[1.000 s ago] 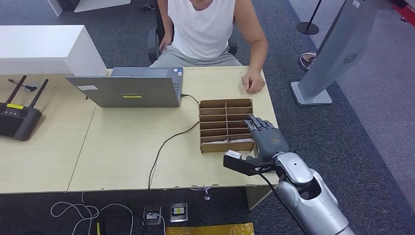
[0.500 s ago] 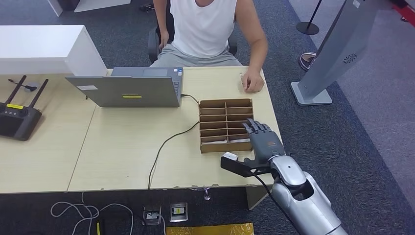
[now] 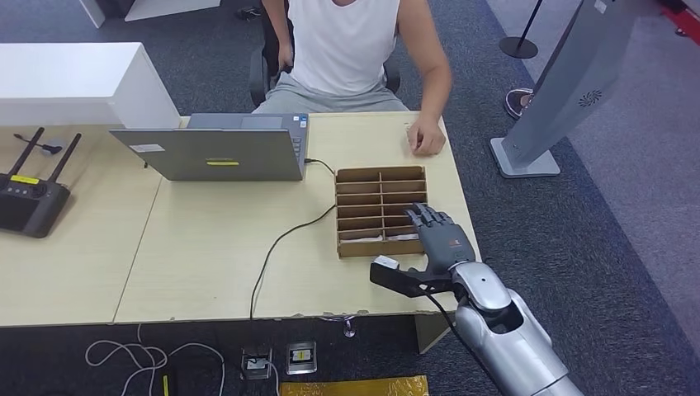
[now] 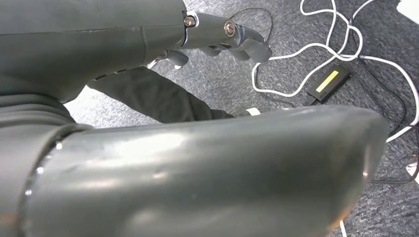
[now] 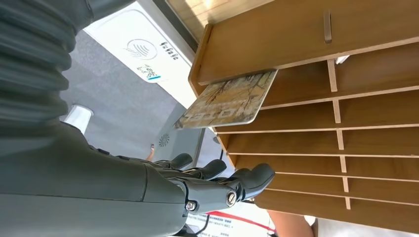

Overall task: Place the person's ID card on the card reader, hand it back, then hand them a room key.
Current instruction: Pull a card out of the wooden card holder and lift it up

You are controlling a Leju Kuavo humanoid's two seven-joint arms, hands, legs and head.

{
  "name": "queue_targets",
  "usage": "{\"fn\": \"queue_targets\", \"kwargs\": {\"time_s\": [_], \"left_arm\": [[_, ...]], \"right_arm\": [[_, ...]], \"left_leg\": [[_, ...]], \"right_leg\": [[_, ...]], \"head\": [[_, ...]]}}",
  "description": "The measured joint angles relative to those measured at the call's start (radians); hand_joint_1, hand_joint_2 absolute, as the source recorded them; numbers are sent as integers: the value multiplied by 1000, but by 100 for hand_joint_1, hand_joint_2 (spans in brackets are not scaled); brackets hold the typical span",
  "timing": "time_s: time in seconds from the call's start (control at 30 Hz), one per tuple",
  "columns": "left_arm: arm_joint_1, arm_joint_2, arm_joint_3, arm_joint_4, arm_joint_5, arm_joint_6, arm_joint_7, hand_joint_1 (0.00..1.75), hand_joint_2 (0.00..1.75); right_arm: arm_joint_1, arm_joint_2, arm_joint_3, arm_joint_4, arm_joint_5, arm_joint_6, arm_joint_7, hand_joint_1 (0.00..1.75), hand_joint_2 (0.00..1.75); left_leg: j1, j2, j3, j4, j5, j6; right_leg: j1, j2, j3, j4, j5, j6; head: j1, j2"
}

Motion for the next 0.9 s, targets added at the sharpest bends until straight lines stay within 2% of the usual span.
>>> {"fn": "queue_targets", "kwargs": {"time_s": [0.07, 0.2, 0.9], "left_arm": [[-1, 0, 0, 0, 0, 0, 0, 0, 0], [-4, 0, 0, 0, 0, -2, 0, 0, 0], [-3, -1, 0, 0, 10, 1, 1, 0, 0]], "right_arm": [[-1, 2, 0, 9, -2, -3, -1, 0, 175], [-5, 7, 0, 28, -5, -12, -5, 174, 175], [-25, 16, -2, 54, -43, -26, -7, 175, 175]], "left_leg": [[0, 0, 0, 0, 0, 0], [0, 0, 0, 0, 0, 0], [0, 0, 0, 0, 0, 0]], "right_leg": [[0, 0, 0, 0, 0, 0], [0, 0, 0, 0, 0, 0], [0, 0, 0, 0, 0, 0]], "head": [[0, 0], [0, 0], [0, 0]]}}
